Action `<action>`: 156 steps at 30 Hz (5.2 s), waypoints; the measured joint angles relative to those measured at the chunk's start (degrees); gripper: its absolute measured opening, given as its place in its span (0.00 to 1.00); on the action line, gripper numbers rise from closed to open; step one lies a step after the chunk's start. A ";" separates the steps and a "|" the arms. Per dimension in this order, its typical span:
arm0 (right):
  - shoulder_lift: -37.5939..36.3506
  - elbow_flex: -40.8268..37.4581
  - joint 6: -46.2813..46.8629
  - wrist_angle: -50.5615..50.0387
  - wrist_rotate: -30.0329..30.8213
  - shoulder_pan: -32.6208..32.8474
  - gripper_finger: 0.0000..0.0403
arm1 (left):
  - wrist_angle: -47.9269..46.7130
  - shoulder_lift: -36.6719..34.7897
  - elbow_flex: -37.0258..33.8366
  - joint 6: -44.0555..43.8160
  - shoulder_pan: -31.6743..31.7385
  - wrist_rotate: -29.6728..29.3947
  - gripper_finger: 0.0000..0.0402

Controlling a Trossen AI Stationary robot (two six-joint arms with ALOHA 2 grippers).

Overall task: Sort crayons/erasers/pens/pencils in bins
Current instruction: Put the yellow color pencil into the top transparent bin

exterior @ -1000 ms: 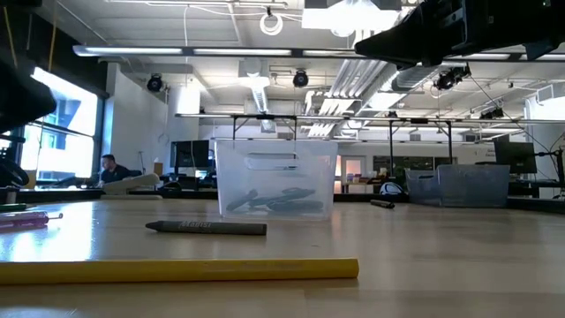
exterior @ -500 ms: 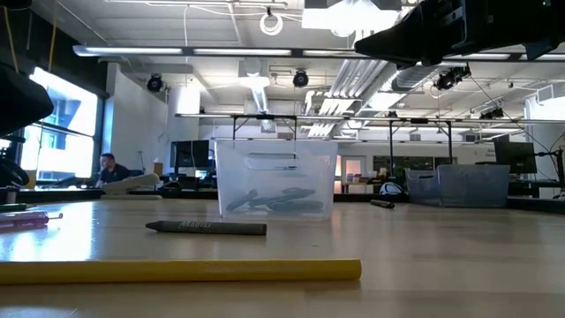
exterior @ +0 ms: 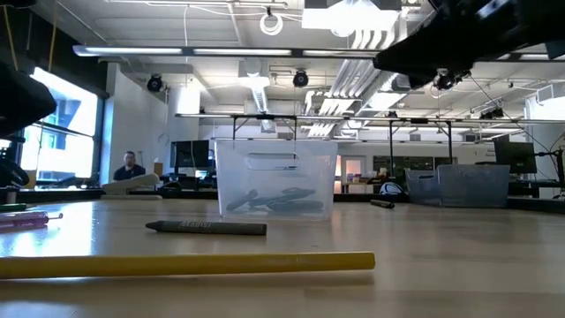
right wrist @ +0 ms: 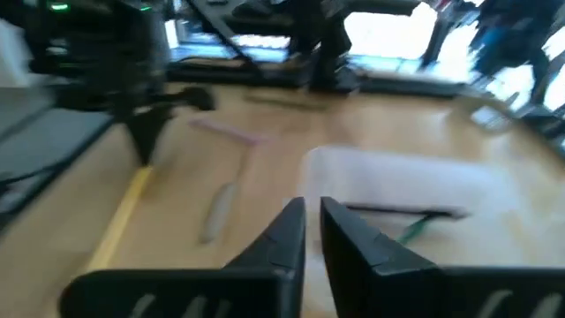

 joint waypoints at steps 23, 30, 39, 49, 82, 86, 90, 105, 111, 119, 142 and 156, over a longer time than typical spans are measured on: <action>35.63 25.95 19.19 -15.27 1.79 14.23 0.42 | 1.39 0.15 -0.09 -1.34 -0.07 -7.30 0.00; 39.63 31.23 17.20 -18.85 0.05 13.10 0.42 | 2.58 0.08 -0.06 -1.45 -0.07 -9.20 0.00; 39.92 31.61 14.79 -20.73 -0.27 12.82 0.42 | 3.24 0.02 0.00 -1.30 -0.07 -10.24 0.00; 39.94 31.61 14.90 -21.71 -0.27 12.80 0.41 | 6.47 -0.07 0.04 1.63 0.63 -10.69 0.00; 39.94 31.59 14.65 -21.54 -2.19 12.80 0.02 | 3.60 -9.91 0.09 10.68 1.74 -13.22 0.25; 39.38 31.56 15.13 -22.02 -2.20 12.40 0.02 | 0.25 -14.57 -0.70 14.64 1.44 -17.22 0.31; 35.68 31.54 14.80 -25.65 -1.24 10.54 0.02 | 1.02 -20.32 -5.38 15.27 1.35 -19.71 0.24; 17.80 31.54 7.83 -46.43 4.82 -20.07 0.02 | 50.68 -35.07 -35.90 34.25 7.40 -15.30 0.00; 20.35 33.29 -1.36 -44.36 -5.62 -38.68 0.02 | 60.26 -37.04 -40.72 36.27 12.93 -8.32 0.00; 28.78 42.31 -8.63 -50.20 -11.15 -50.89 0.02 | 60.02 -37.35 -41.13 37.37 17.75 -3.69 0.00; 34.56 46.91 -12.25 -50.94 -18.36 -57.82 0.02 | 63.07 -37.33 -41.11 40.76 24.87 -0.03 0.00; 35.83 46.91 -10.42 -44.67 -22.98 -56.80 0.02 | 63.52 -37.33 -41.11 41.22 24.89 0.01 0.00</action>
